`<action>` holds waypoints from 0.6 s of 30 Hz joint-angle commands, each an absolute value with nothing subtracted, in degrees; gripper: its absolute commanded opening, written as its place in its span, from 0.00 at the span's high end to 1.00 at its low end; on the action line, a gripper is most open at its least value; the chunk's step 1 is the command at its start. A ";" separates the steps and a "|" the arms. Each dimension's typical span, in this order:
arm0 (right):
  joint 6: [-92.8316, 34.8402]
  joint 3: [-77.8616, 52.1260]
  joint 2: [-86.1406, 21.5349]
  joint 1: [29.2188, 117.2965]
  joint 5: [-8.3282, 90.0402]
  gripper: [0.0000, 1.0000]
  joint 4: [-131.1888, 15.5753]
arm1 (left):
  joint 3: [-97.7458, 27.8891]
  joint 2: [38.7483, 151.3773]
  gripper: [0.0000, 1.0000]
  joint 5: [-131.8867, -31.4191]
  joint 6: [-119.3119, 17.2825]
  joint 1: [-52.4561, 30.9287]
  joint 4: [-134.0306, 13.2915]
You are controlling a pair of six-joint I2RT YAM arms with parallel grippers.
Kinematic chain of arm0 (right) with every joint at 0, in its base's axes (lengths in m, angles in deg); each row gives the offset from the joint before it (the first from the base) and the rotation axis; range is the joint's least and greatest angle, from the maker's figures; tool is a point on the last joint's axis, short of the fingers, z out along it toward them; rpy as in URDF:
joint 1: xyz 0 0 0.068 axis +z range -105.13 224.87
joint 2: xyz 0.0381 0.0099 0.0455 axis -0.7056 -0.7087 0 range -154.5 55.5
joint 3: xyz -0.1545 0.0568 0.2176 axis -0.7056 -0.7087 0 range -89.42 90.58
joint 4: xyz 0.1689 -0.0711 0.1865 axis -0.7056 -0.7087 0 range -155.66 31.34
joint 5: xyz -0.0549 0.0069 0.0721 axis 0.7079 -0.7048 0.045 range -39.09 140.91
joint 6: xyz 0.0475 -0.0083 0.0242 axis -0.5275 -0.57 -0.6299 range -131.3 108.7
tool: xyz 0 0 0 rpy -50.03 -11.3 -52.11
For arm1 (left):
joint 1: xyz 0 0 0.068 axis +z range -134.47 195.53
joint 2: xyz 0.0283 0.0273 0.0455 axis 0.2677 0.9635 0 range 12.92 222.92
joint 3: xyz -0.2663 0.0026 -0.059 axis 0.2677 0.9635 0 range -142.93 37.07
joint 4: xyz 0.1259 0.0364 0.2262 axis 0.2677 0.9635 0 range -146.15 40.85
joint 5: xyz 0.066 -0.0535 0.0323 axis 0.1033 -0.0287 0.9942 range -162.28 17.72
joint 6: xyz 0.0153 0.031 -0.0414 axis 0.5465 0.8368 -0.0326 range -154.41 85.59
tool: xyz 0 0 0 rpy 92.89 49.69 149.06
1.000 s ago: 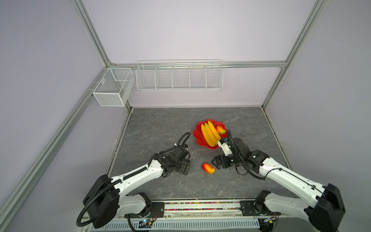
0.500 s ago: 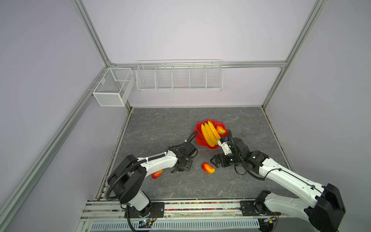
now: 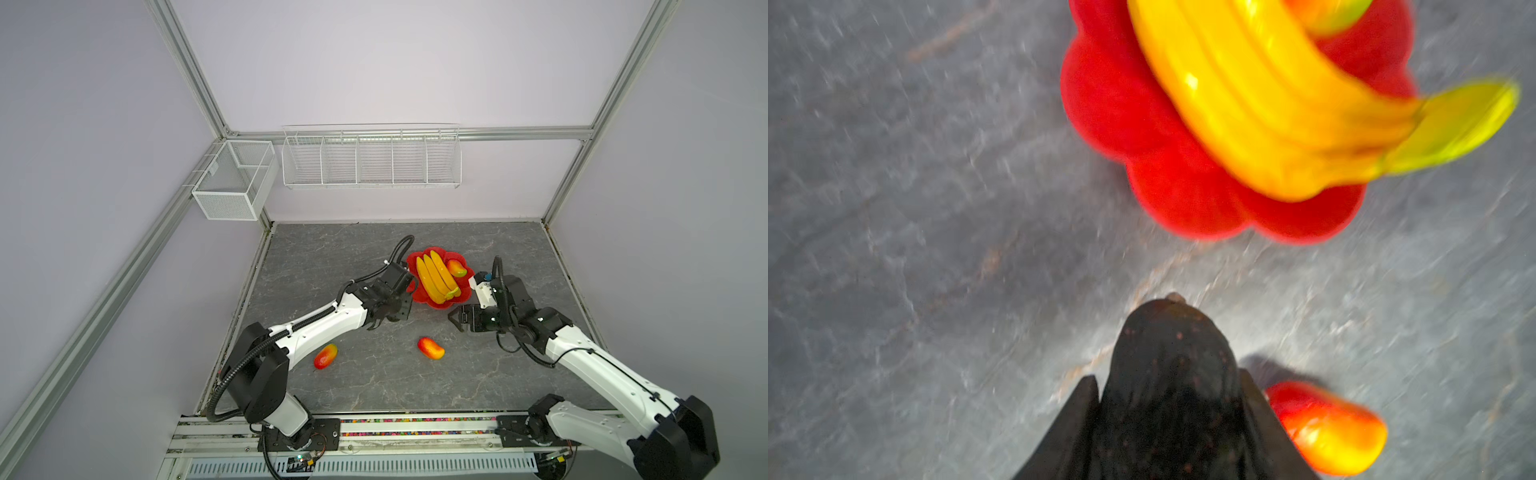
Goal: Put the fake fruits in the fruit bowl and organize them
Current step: 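Lower the avocado into the bowl beside the bananas and open the left gripper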
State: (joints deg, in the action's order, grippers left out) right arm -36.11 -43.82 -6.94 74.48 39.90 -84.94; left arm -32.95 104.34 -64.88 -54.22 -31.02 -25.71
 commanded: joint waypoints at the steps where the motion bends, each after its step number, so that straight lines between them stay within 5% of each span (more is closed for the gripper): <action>1: -33.53 -41.62 -7.43 74.33 37.23 0.11 -85.54 | -39.82 111.51 0.68 -64.78 -57.94 -28.57 -30.02; 9: -32.84 -39.43 -6.11 74.32 38.34 0.11 -88.25 | -57.25 127.50 0.68 -63.11 -61.47 -27.19 -28.54; 18: -32.44 -39.41 -6.20 73.83 38.69 0.11 -88.63 | -60.55 133.59 0.67 -60.56 -63.40 -26.95 -28.96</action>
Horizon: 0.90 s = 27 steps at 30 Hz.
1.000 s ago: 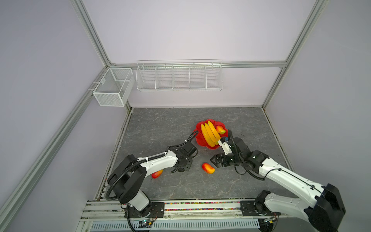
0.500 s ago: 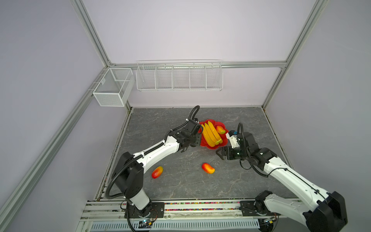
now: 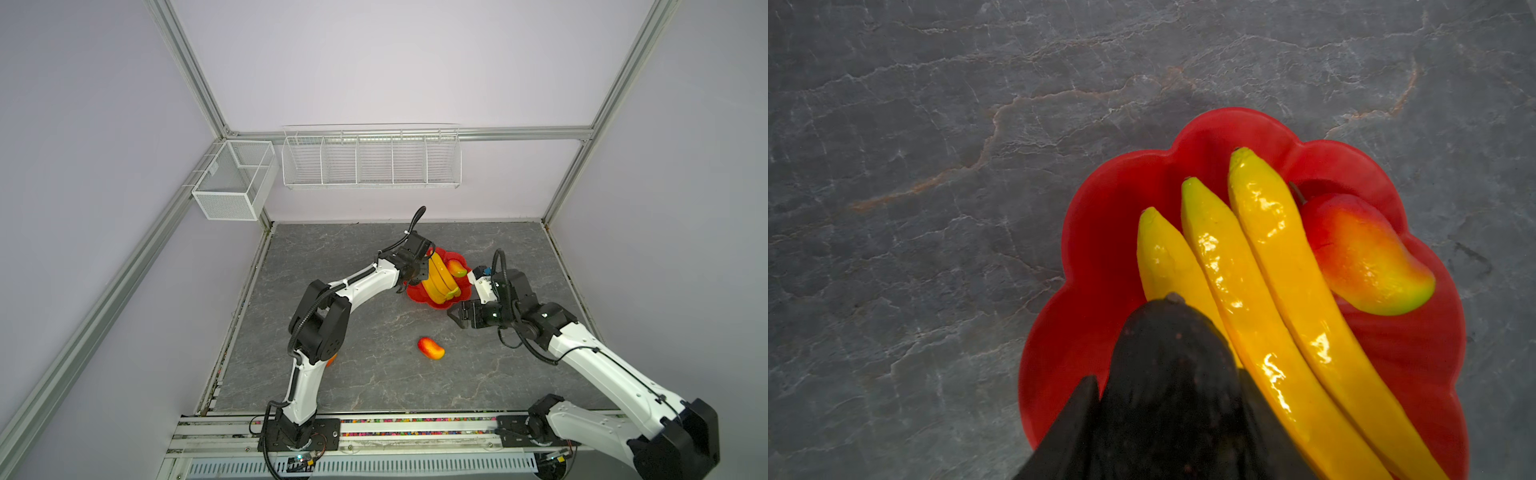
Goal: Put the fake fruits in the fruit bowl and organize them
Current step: 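Lower the avocado into the bowl beside the bananas and open the left gripper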
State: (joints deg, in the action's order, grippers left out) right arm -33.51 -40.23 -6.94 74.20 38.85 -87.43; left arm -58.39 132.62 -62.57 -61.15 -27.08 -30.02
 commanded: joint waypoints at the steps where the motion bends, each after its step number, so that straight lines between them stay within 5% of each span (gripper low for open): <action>1: -32.42 -39.41 -6.11 73.76 38.69 0.11 -88.50 | -60.27 133.94 0.67 -60.51 -63.41 -27.00 -29.11; 18: -32.40 -40.47 -5.77 73.61 39.19 0.11 -89.27 | -60.05 137.94 0.60 -62.44 -63.63 -26.99 -31.30; 27: -32.56 -40.75 -6.15 73.60 39.13 0.11 -89.06 | -59.84 136.94 0.42 -62.44 -63.16 -26.93 -31.20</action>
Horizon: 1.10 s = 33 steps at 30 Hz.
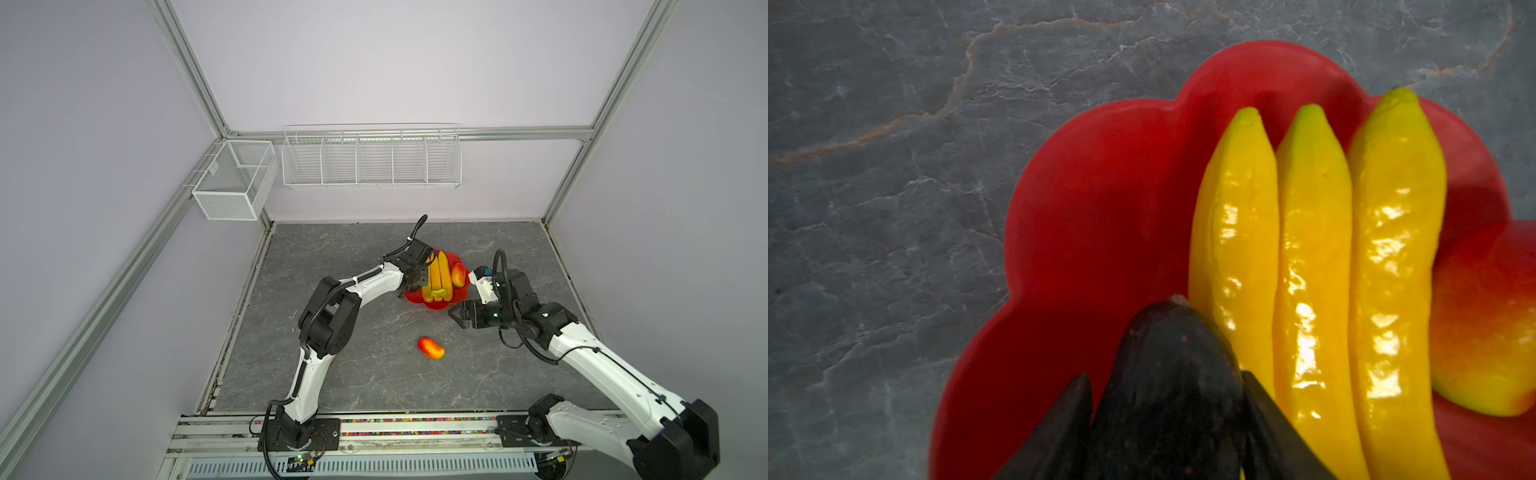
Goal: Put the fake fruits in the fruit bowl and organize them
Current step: 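Lower the avocado into the bowl beside the bananas and open the left gripper, then grasp the mango nearest the robot with the right gripper while the left withdraws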
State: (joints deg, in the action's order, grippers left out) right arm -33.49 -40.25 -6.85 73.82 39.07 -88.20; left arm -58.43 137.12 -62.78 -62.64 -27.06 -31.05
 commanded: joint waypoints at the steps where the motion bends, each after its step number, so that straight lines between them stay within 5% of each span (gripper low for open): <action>1: -32.45 -40.68 -6.11 73.57 39.15 0.11 -89.11 | -59.76 136.55 0.40 -62.30 -63.00 -26.98 -31.27; 11: -24.86 -40.25 -10.82 77.17 39.92 0.11 -92.68 | -51.53 122.73 0.31 -58.77 -58.89 -26.98 -31.43; 21: -26.29 -42.26 -24.87 90.39 47.77 0.09 -82.39 | -17.42 87.46 0.22 -62.82 -59.39 -27.01 -23.90; 22: -25.98 -41.33 -26.87 91.45 49.13 0.09 -82.38 | -13.90 83.11 0.20 -65.12 -59.87 -26.92 -24.12; 23: -25.82 -40.57 -28.45 92.33 50.01 0.08 -82.43 | -10.99 79.37 0.04 -67.37 -59.97 -26.90 -24.68; 28: -25.12 -35.83 -35.64 95.44 53.47 0.00 -84.20 | -1.46 60.81 0.01 -69.78 -64.44 -26.72 -27.11; 30: -24.99 -34.36 -37.71 96.10 54.48 0.10 -85.63 | -1.23 56.69 0.01 -68.60 -64.99 -26.61 -25.59; 32: -25.57 -33.69 -38.30 96.56 56.15 0.33 -86.09 | -1.72 54.21 0.01 -67.94 -64.80 -26.56 -24.29; 33: -25.94 -33.70 -37.71 96.74 56.71 0.37 -85.66 | -2.10 53.84 0.01 -67.70 -64.41 -26.51 -23.84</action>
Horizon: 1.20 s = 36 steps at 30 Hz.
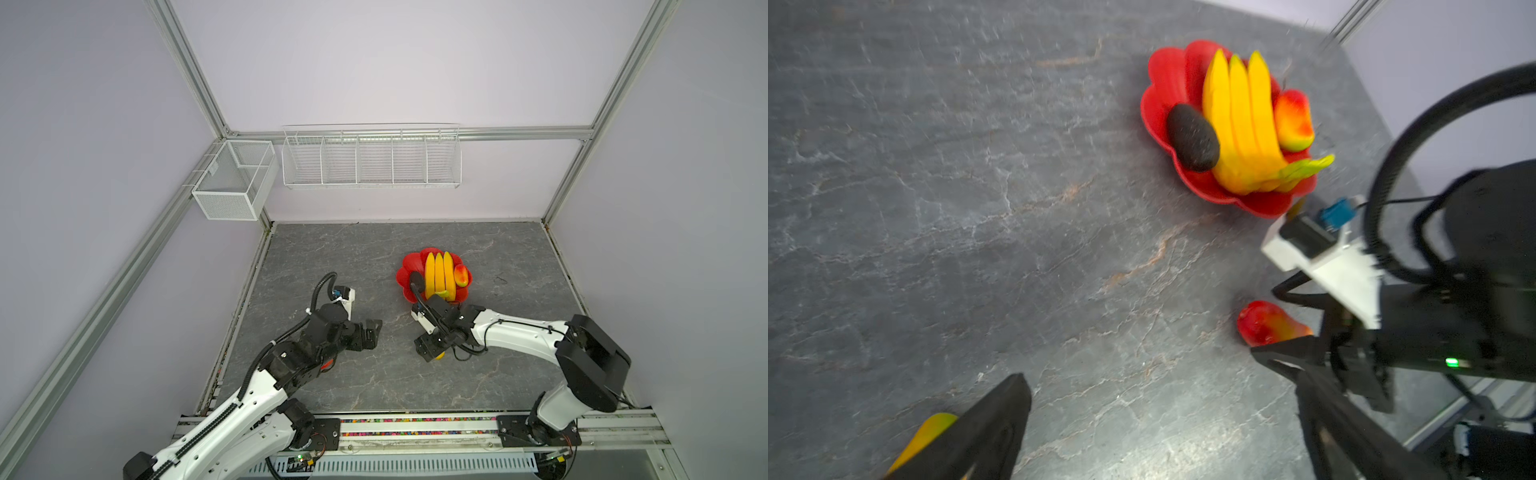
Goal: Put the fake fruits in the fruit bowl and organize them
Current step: 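Grasp the mango nearest the robot with the right gripper while the left withdraws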
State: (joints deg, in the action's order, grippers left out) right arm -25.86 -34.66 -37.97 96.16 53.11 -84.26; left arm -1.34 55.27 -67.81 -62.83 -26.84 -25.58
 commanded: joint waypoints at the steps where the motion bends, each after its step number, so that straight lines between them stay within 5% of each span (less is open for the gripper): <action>1: -25.96 -33.44 -36.86 96.75 56.60 0.37 -85.23 | -2.43 53.87 0.01 -67.06 -63.93 -26.53 -23.36; 9: -22.01 -17.36 -35.88 93.30 54.00 0.39 -93.50 | -3.12 53.38 0.01 -58.71 -63.13 -26.56 -27.71; 19: -17.71 4.26 -47.99 83.26 46.04 0.36 -100.55 | -4.52 60.57 0.01 -58.70 -58.90 -26.42 -33.85; 22: -17.10 -2.02 -44.47 85.44 45.11 0.15 -102.87 | -4.77 59.16 0.01 -60.31 -58.44 -26.39 -30.58; 25: -18.10 -15.26 -35.45 89.88 47.10 0.07 -101.73 | -3.51 56.44 0.01 -63.87 -58.06 -26.39 -27.91; 29: -22.23 -28.08 -26.44 93.60 46.67 0.05 -99.85 | -2.97 54.66 0.01 -72.24 -58.95 -26.40 -24.09; 36: -23.51 -33.24 -28.33 94.99 49.59 0.06 -94.22 | -3.26 54.80 0.01 -75.62 -59.68 -26.40 -20.91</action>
State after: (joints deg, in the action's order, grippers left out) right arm -22.34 -32.28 -26.72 94.65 48.49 -98.43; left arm -2.41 55.36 -73.34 -59.18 -26.73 -23.70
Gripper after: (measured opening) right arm 0.940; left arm 0.991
